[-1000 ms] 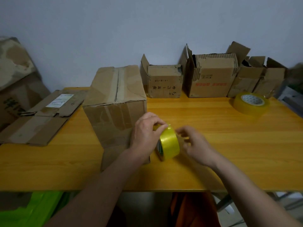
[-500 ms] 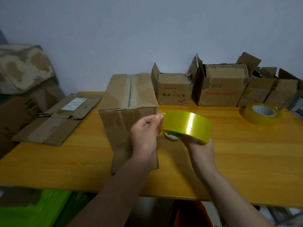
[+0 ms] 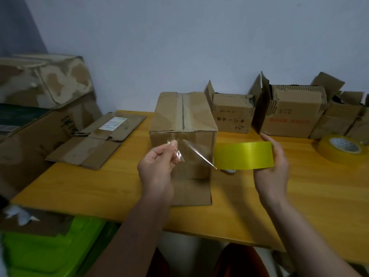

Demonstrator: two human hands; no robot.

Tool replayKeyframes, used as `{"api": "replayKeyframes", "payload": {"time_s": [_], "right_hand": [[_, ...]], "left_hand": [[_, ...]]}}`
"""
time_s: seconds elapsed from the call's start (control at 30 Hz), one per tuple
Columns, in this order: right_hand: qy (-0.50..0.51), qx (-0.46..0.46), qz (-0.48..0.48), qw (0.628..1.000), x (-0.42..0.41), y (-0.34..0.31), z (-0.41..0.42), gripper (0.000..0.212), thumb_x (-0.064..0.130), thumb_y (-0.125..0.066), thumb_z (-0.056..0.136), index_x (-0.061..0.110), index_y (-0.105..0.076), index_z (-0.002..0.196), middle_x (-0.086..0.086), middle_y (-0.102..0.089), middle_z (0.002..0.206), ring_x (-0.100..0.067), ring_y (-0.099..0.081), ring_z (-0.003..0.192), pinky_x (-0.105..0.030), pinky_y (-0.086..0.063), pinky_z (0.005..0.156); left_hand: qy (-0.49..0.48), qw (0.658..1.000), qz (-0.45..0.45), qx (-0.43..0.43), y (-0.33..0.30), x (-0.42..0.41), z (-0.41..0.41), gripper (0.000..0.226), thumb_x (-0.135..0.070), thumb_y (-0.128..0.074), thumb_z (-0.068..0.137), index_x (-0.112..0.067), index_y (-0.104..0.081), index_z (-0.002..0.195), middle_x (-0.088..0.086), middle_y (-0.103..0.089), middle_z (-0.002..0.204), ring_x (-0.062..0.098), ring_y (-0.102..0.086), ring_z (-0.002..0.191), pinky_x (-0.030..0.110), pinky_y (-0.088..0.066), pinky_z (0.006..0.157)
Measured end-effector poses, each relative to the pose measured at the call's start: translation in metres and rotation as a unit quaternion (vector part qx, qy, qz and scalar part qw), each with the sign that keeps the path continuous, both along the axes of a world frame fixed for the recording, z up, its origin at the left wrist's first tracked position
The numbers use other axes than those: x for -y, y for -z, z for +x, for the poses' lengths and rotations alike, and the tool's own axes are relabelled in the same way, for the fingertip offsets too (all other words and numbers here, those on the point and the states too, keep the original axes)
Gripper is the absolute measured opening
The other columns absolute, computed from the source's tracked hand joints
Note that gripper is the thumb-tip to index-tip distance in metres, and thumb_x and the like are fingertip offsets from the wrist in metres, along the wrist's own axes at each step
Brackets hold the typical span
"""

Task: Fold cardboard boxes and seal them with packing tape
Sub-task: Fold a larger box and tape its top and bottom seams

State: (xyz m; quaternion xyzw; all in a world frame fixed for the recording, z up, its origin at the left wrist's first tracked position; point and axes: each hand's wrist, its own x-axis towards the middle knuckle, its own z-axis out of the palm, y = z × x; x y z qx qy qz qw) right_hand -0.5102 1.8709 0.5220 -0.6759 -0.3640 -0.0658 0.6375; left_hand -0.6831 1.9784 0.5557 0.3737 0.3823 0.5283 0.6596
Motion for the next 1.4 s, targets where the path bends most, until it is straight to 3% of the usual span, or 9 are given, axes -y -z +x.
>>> {"api": "replayKeyframes", "payload": {"time_s": [0.13,0.23,0.3,0.43,0.53,0.7,1.0,1.23,1.4], "right_hand": [[0.014,0.059,-0.008,0.998,-0.003,-0.001,0.002,0.039,0.001,-0.058,0.076,0.012,-0.057,0.113,-0.006,-0.052,0.11,-0.014,-0.05,0.098,-0.002,-0.035,0.072],[0.043,0.129,-0.103,0.985,0.002,-0.005,0.018,0.05,-0.016,-0.059,0.072,0.009,-0.051,0.115,-0.011,-0.054,0.107,-0.023,-0.052,0.094,-0.026,-0.04,0.068],[0.087,0.157,-0.158,0.971,0.004,-0.005,0.032,0.057,-0.019,-0.059,0.069,0.009,-0.052,0.119,-0.013,-0.054,0.112,-0.031,-0.052,0.098,-0.032,-0.037,0.07],[0.04,0.073,-0.054,0.995,-0.001,-0.014,0.036,0.059,-0.023,-0.051,0.069,0.009,-0.057,0.119,-0.001,-0.055,0.11,-0.015,-0.05,0.102,-0.016,-0.04,0.075],[0.028,0.106,-0.035,0.993,-0.005,-0.024,0.035,0.061,-0.024,-0.045,0.067,0.007,-0.059,0.117,-0.005,-0.054,0.108,-0.01,-0.047,0.1,-0.001,-0.035,0.074],[0.107,0.238,-0.122,0.958,-0.008,-0.039,0.041,0.078,-0.023,-0.05,0.062,0.012,-0.055,0.131,-0.017,-0.045,0.109,-0.027,-0.044,0.096,-0.029,-0.035,0.078],[0.108,0.213,-0.136,0.962,-0.028,-0.052,0.042,0.077,-0.023,-0.05,0.068,0.017,-0.054,0.133,-0.017,-0.045,0.11,-0.036,-0.045,0.103,-0.045,-0.045,0.081],[0.103,0.239,-0.172,0.95,-0.044,-0.05,0.044,0.071,-0.021,-0.052,0.072,0.017,-0.056,0.132,-0.017,-0.046,0.108,-0.035,-0.045,0.103,-0.034,-0.037,0.074],[0.066,0.172,-0.184,0.965,-0.049,-0.026,0.045,0.069,-0.018,-0.051,0.076,0.02,-0.053,0.134,-0.003,-0.037,0.105,-0.024,-0.041,0.099,-0.037,-0.039,0.079]], "left_hand": [[0.012,1.0,0.009,-0.024,0.002,-0.006,-0.011,0.012,-0.013,-0.074,0.082,-0.007,-0.07,0.091,0.0,-0.069,0.073,0.01,-0.063,0.071,0.024,-0.054,0.072],[-0.035,0.999,0.022,-0.024,0.003,-0.021,-0.026,0.014,-0.013,-0.071,0.084,-0.004,-0.069,0.095,0.0,-0.065,0.072,0.01,-0.059,0.071,0.023,-0.051,0.068],[-0.029,0.997,0.048,-0.051,0.003,-0.028,-0.031,0.017,-0.016,-0.072,0.085,-0.002,-0.071,0.095,0.0,-0.064,0.071,0.009,-0.058,0.069,0.022,-0.049,0.065],[-0.044,0.997,0.03,-0.058,0.001,-0.035,-0.031,0.014,-0.018,-0.073,0.084,-0.008,-0.071,0.095,-0.001,-0.068,0.082,0.008,-0.063,0.076,0.021,-0.051,0.07],[-0.056,0.997,0.019,-0.049,-0.006,-0.044,-0.028,0.007,-0.017,-0.073,0.085,-0.013,-0.067,0.084,-0.002,-0.068,0.081,0.008,-0.063,0.076,0.022,-0.052,0.071],[-0.094,0.994,0.037,-0.045,-0.011,-0.055,-0.026,0.01,-0.013,-0.072,0.086,-0.011,-0.065,0.079,-0.001,-0.06,0.067,0.005,-0.054,0.058,0.014,-0.049,0.056],[-0.057,0.992,0.008,-0.113,-0.021,-0.085,-0.024,0.012,-0.017,-0.074,0.085,-0.011,-0.065,0.08,0.002,-0.058,0.065,0.009,-0.049,0.054,0.018,-0.043,0.054],[-0.028,0.989,-0.032,-0.143,-0.018,-0.1,-0.027,0.01,-0.015,-0.073,0.085,-0.011,-0.064,0.085,0.002,-0.056,0.066,0.009,-0.047,0.056,0.019,-0.042,0.054],[0.048,0.981,-0.172,-0.078,-0.005,-0.098,-0.023,0.016,-0.02,-0.072,0.085,-0.013,-0.06,0.079,-0.001,-0.055,0.068,0.006,-0.048,0.058,0.018,-0.045,0.057]]}}
